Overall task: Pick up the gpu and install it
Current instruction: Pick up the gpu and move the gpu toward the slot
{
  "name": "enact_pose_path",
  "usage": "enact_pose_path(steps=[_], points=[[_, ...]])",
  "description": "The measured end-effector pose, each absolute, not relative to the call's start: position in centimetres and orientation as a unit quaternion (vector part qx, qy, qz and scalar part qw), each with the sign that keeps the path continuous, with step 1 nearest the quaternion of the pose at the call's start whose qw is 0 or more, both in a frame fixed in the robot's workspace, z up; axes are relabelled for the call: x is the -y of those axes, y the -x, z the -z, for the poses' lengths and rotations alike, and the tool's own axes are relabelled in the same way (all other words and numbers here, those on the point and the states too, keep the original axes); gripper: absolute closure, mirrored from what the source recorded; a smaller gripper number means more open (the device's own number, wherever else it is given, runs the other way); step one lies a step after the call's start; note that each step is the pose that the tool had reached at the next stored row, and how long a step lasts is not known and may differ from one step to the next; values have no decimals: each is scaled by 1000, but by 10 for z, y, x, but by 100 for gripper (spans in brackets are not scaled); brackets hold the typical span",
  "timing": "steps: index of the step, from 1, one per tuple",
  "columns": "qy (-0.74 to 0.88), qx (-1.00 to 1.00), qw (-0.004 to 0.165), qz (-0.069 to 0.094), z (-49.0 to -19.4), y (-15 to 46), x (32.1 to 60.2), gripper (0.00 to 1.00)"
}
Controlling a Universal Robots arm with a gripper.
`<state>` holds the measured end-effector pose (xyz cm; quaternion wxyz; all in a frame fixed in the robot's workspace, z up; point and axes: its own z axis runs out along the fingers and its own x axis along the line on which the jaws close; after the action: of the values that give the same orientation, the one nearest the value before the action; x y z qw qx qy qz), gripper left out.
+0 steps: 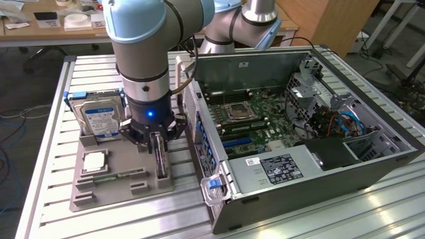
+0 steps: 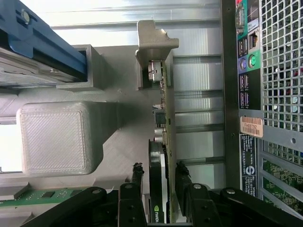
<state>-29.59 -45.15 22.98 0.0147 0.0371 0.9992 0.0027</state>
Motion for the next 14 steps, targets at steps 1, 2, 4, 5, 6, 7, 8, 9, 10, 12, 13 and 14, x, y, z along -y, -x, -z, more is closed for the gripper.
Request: enact_pose_path(steps=[1,2,4,5,6,7,8,9,10,12,13,14], points=[[-37,-999,15,-3,-230,296,451,59],[-37,-999,15,-3,-230,296,451,59],[-37,-999,15,-3,-230,296,451,67],[-37,-999,15,-3,-230,296,451,67],[-37,-999,15,-3,-230,296,451,73],[-37,-999,15,-3,-230,296,451,73],[-37,-999,15,-3,-230,296,451,73],[-37,-999,15,-3,-230,296,451,73],[-37,-999,15,-3,-230,296,451,73],[-37,-999,15,-3,-230,296,451,73],[-37,-999,15,-3,-230,296,451,73],[-37,-999,15,-3,-230,296,451,73]])
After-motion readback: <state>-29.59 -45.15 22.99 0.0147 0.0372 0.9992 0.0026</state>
